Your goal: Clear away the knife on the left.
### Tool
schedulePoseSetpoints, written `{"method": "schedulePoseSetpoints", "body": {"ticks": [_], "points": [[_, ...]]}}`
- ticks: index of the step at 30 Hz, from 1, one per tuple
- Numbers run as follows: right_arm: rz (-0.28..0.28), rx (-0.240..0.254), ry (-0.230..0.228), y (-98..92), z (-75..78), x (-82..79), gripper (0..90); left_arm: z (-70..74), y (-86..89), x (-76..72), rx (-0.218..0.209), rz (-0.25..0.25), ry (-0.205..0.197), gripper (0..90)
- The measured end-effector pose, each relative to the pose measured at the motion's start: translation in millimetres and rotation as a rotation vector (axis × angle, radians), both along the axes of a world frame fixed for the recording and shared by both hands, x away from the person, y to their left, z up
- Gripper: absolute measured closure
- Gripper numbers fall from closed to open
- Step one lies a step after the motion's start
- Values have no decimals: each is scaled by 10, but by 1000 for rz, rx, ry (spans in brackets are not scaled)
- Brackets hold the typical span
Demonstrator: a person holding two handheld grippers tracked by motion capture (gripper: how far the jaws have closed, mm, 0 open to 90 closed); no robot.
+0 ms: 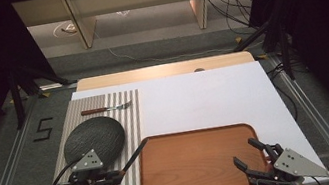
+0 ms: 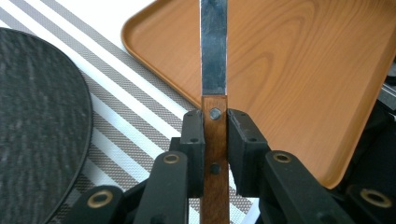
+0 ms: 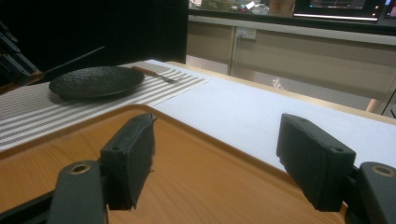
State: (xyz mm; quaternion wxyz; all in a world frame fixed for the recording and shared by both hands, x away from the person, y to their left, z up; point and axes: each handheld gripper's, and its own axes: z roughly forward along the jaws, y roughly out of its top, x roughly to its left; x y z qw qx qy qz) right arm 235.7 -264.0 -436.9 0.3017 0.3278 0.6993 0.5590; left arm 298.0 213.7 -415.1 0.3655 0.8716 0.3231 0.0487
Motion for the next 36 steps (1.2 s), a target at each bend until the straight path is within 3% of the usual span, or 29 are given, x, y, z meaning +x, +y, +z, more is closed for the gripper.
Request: {"method": "schedulePoseSetpoints", "body": {"ticks": [9, 23, 36], "points": [[0, -1, 3, 1, -1, 0, 290, -15, -137, -13, -17, -36, 12, 770], [-1, -3, 4, -1, -6, 2, 289, -104, -462, 32, 12, -94, 51, 771], [-2, -5, 2, 3, -12, 2, 290, -47, -663, 43, 12, -133, 49, 771]]}}
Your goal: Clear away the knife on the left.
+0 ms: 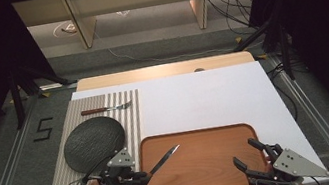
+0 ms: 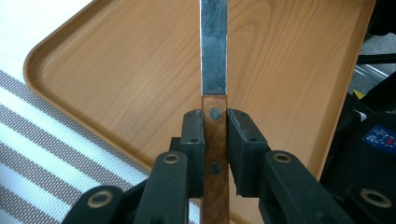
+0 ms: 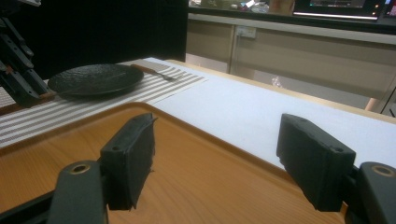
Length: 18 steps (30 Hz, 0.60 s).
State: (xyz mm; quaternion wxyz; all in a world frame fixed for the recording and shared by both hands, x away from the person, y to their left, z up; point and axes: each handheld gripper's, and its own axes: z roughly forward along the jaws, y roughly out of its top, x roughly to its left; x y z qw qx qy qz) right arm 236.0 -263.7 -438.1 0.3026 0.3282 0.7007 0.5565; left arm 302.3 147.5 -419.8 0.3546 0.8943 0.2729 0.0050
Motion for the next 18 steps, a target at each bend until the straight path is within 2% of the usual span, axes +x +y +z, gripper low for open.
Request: {"method": "schedulePoseSetpoints", "body": {"ticks": [9, 18], "points": [[2, -19, -7, 15, -4, -6, 290, -5, -192, 8, 22, -51, 6, 770], [-2, -7, -3, -2, 5, -8, 289, -42, -341, 24, 46, -81, 14, 770]]}}
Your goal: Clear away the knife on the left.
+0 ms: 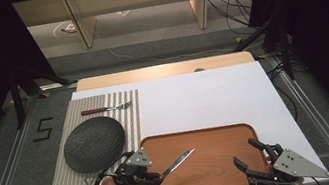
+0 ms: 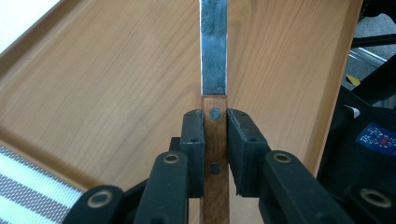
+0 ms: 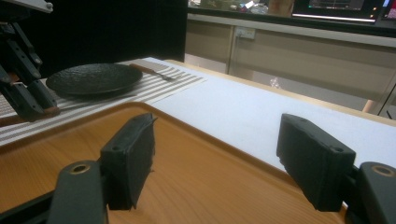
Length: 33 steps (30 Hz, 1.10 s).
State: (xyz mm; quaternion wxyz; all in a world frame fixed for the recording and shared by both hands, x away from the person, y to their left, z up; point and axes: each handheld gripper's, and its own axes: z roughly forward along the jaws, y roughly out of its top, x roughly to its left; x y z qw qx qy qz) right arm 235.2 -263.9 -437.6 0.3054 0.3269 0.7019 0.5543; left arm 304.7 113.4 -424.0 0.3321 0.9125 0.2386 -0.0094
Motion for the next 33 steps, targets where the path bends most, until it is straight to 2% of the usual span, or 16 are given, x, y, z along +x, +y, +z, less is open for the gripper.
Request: {"method": "schedulePoseSetpoints", "body": {"ticks": [8, 21, 25, 33], "points": [[3, -3, -1, 7, -2, 2, 290, -99, -104, 40, 22, -12, 29, 771], [3, -4, 1, 9, -4, 4, 290, -240, -249, 68, 56, -34, 108, 770], [4, -5, -1, 11, -7, 5, 290, -286, -297, 62, 63, -43, 123, 770], [4, -5, 0, 7, -4, 3, 290, -360, -348, 66, 106, -48, 144, 769]]}}
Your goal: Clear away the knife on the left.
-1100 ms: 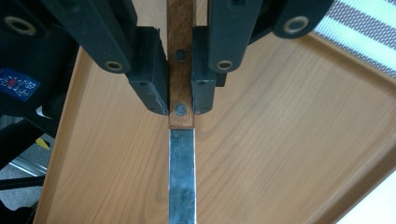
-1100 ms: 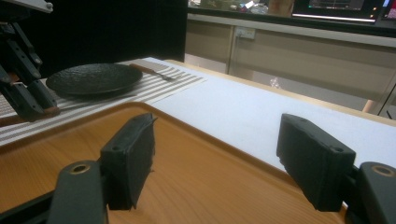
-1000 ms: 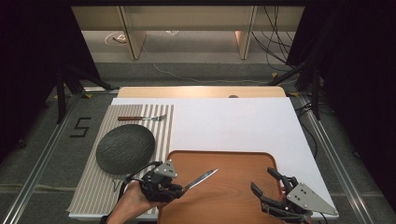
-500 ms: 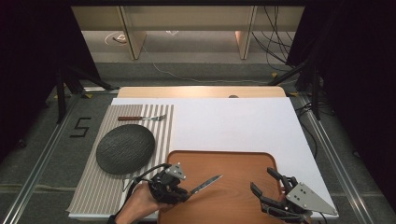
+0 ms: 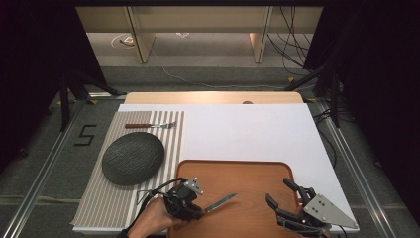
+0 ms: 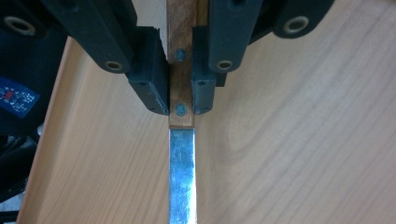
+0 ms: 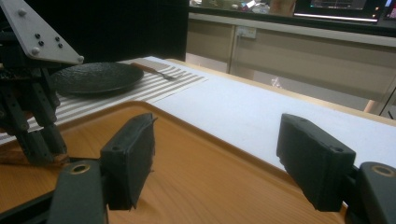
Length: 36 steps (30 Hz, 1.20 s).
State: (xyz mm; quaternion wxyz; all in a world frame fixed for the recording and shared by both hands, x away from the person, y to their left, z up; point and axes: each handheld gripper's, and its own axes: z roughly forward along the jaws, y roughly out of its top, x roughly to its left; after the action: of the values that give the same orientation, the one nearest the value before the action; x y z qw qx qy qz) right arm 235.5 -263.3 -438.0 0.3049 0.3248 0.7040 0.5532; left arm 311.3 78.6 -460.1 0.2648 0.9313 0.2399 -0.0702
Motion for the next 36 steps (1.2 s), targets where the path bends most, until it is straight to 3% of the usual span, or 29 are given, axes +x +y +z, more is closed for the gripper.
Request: {"method": "schedulePoseSetpoints", "body": {"ticks": [9, 12, 14, 16, 19, 21, 24, 26, 30, 36], "points": [[4, 1, -2, 2, 2, -3, 289, -60, -11, 18, -3, -5, 25, 764], [5, 0, -1, 1, 3, -3, 289, -65, -11, 14, -2, -8, 17, 759], [5, 0, -2, 1, 4, -4, 289, -57, -7, 8, -18, -17, 12, 752], [5, 0, -3, 0, 5, -4, 289, -23, -2, 3, -45, -10, 12, 675], [5, 1, -4, -2, 6, -5, 289, 60, 5, -16, -70, 11, -29, 518], [5, 1, -4, -2, 5, -3, 289, 113, 10, -31, -100, 5, -51, 446], [5, 1, -3, 4, 4, -5, 290, 175, -20, -84, -136, -5, -116, 371], [6, 0, -4, 5, 4, -5, 290, 186, -49, -114, -149, -25, -151, 351], [5, 1, -3, 2, 3, -4, 289, 168, -110, -155, -145, -55, -180, 322], [5, 1, -4, 2, 4, -5, 290, 116, -185, -214, -145, -103, -222, 426]]}}
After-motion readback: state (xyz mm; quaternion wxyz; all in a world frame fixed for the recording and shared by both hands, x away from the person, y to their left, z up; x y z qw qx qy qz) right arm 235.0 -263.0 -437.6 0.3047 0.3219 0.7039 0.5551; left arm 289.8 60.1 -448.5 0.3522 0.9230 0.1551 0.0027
